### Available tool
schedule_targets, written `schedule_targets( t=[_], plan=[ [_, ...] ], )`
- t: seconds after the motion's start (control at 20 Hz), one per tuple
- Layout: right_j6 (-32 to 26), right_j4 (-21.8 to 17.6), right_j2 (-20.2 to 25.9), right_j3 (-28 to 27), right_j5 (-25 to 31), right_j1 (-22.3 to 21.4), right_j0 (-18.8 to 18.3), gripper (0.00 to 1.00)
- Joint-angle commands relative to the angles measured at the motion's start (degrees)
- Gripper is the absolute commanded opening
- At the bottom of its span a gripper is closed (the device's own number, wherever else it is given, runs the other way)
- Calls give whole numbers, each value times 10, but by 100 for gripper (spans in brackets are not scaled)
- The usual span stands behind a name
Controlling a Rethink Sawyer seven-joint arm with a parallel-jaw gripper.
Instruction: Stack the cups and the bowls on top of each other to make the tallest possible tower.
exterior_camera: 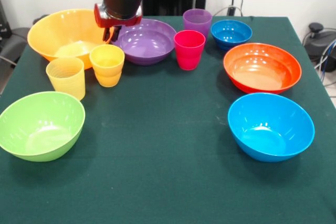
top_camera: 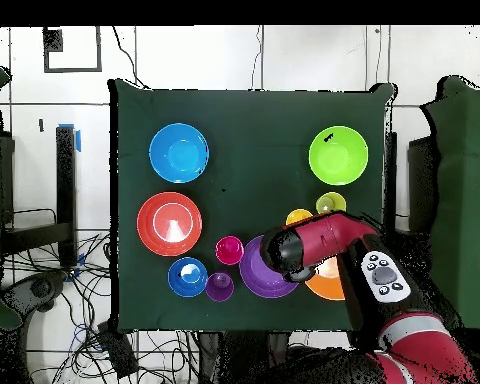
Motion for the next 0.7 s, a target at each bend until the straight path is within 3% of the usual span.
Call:
schedule_targets(
  t=[0.05, 0.7],
  plan=[
    [-115, 7, 72, -41, 2, -21, 13, 0],
    [-119, 14, 76, -43, 35, -42, 19, 0]
  ],
)
